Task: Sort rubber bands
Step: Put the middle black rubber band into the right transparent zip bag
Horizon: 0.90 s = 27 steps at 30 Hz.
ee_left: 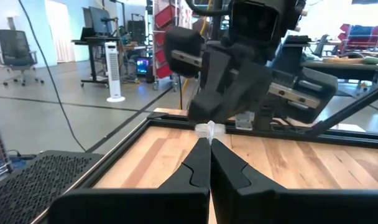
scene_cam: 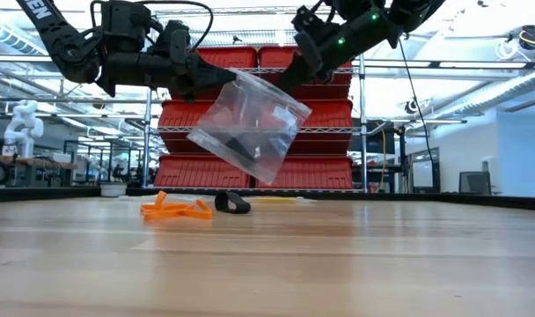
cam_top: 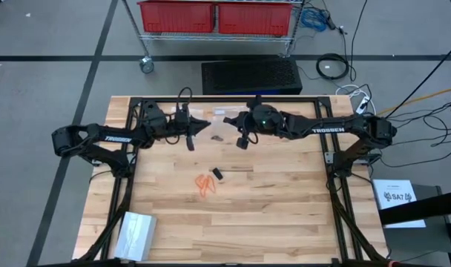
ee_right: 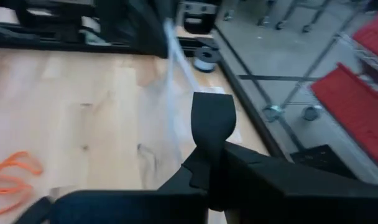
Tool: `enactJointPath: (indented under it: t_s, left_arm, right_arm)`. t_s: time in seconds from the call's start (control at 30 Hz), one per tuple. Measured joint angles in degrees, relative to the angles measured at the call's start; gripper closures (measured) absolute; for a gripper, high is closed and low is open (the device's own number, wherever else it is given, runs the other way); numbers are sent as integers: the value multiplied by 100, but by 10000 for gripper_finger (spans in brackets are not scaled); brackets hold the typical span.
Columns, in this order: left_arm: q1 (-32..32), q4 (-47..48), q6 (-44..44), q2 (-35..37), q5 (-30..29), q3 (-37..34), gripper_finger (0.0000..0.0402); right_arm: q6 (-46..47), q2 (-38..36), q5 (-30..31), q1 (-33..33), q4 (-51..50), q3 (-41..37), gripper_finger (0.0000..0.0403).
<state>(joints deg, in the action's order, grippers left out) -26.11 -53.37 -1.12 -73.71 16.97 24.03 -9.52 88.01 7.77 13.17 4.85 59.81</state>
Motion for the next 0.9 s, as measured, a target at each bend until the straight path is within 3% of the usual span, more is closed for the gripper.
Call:
enactJointPath:
  t_s: [0.3,0.7,0.9]
  left_arm:
    - [-2,6,6,0,-13,0,401]
    - [-6,162,52,-2,-76,4,402]
    - [-4,186,54,0,-63,4,402]
  right_arm:
    - [159,314,-223,-112,-140,86,403]
    - [229,1060,-543,-209,-1433,1426,401]
    - [604,1490,-516,61,-2079,1753,346]
